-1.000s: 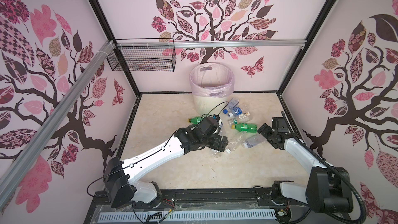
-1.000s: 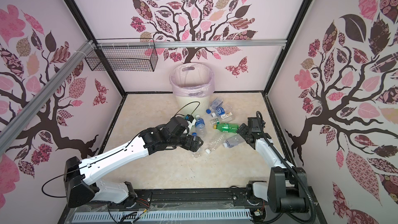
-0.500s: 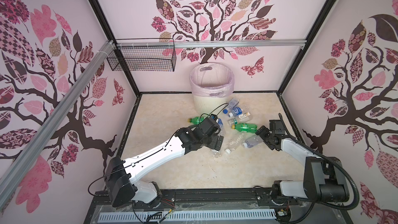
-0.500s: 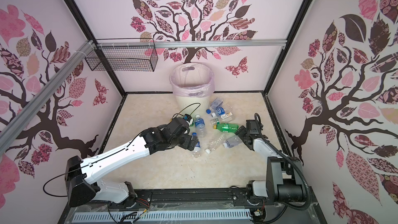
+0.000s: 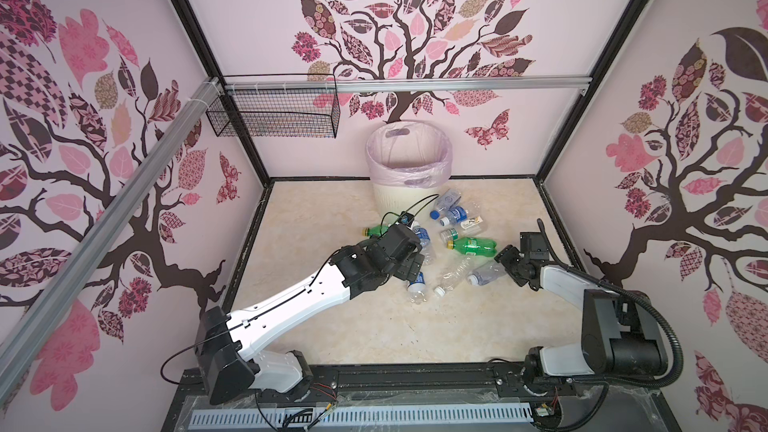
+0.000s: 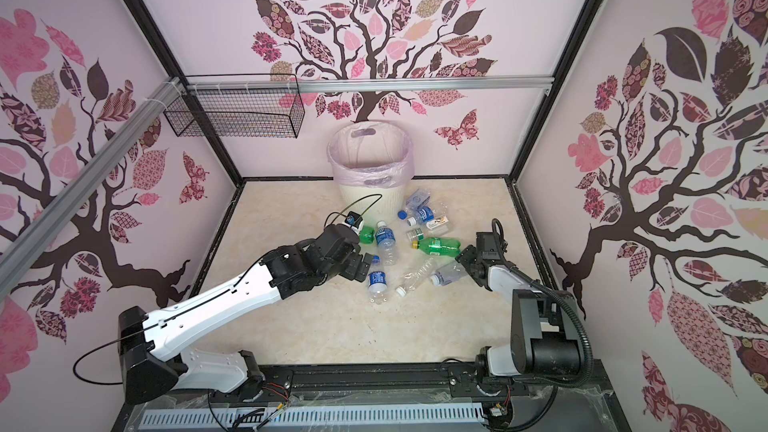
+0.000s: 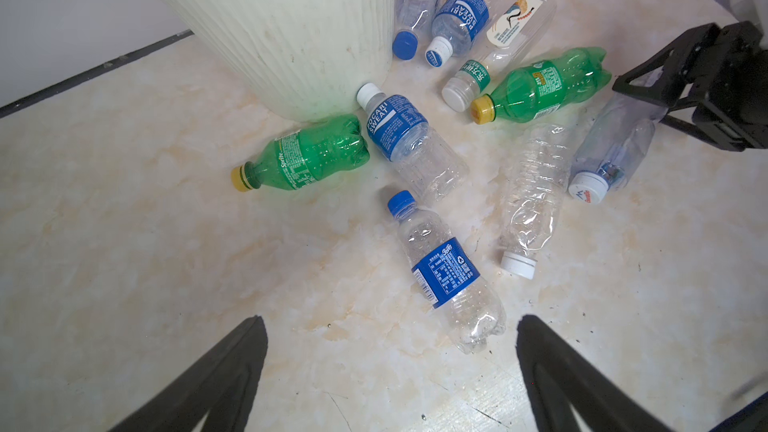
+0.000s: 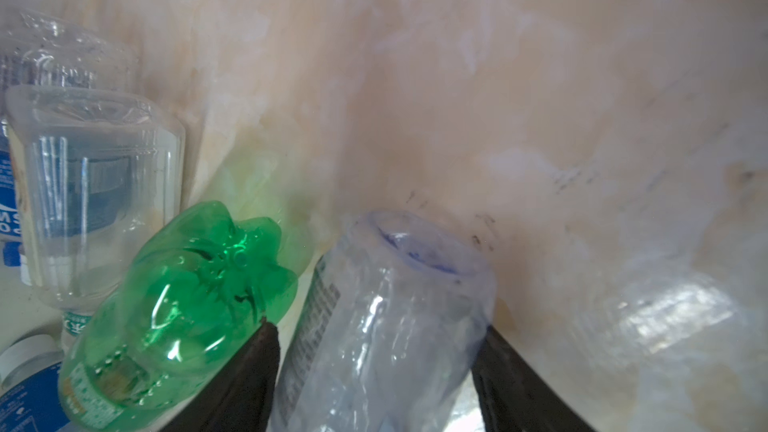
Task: Throw the plastic bottles in the bin
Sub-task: 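Close right gripper on the crushed clear bottle and lift it, then hand the crushed bottle to left gripper, then open right gripper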
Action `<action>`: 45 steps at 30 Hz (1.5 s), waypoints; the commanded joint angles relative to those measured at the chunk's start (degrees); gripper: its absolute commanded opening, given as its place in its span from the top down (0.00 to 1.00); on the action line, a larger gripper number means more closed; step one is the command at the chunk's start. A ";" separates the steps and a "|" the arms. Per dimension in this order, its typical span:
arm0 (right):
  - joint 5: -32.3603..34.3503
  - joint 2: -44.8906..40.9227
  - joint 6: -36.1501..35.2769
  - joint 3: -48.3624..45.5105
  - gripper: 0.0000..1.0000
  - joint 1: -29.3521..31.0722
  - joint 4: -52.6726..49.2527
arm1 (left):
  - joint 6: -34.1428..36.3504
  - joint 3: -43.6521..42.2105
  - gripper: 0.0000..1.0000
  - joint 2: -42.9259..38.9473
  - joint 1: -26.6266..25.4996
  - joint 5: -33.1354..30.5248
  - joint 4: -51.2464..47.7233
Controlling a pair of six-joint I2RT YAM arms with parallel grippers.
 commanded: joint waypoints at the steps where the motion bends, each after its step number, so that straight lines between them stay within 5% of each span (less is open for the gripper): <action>1: -0.70 1.51 0.17 -0.98 0.31 -0.38 0.41 | 0.79 -1.15 0.03 -1.07 -0.16 1.39 0.81; 16: -3.77 -9.15 -1.97 -1.03 0.43 -0.39 -3.62 | -5.93 -3.61 0.03 -1.29 -0.17 20.14 4.94; 24: -7.45 -17.24 -3.48 3.26 0.46 0.17 -8.27 | -8.27 0.23 0.03 0.86 -0.17 23.83 5.14; 38: -3.37 -17.37 -4.90 20.48 0.47 20.17 -12.36 | -9.68 10.35 0.03 7.51 0.59 28.18 5.09; 45: -6.77 -16.85 -4.20 24.01 0.48 24.77 -8.82 | -13.33 9.88 0.03 7.41 4.94 34.55 8.78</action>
